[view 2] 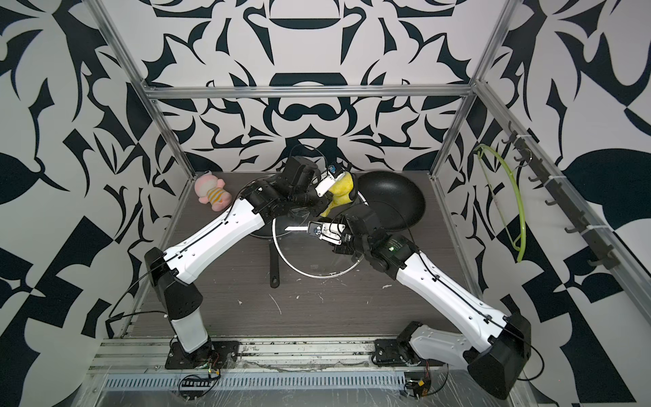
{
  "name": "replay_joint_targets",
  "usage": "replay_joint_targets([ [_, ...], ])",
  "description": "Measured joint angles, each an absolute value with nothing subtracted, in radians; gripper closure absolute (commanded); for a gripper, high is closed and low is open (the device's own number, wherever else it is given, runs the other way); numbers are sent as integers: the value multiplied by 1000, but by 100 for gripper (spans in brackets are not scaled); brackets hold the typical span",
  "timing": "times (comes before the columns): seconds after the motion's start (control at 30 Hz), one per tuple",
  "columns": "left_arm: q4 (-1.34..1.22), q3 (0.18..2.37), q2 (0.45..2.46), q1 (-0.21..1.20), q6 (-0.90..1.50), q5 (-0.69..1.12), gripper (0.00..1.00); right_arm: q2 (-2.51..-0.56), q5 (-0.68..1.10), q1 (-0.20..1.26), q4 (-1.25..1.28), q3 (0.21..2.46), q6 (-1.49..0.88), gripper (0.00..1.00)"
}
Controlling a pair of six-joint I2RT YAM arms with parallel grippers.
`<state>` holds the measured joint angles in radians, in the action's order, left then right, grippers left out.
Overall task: Wipe the pot lid with a cloth
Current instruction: Wipe the pot lid.
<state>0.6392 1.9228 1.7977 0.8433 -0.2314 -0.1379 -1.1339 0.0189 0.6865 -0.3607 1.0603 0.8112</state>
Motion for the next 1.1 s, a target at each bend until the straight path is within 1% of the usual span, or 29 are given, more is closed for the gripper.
replay_joint_targets([
  [0.23, 593, 1812, 1692, 813, -169, -205, 100, -1134, -15, 652, -295, 1059, 674, 100],
  [0.47, 545, 1678, 1611, 806, -148, -268, 100, -1155, -162, 634, -249, 1071, 509, 100],
  [0.77, 505, 1578, 1598, 910, -134, -374, 100, -1187, -237, 575, -235, 1124, 332, 100],
  [1.1, 483, 1570, 1647, 1033, -60, -402, 100, -1187, -233, 504, -190, 1164, 159, 100],
])
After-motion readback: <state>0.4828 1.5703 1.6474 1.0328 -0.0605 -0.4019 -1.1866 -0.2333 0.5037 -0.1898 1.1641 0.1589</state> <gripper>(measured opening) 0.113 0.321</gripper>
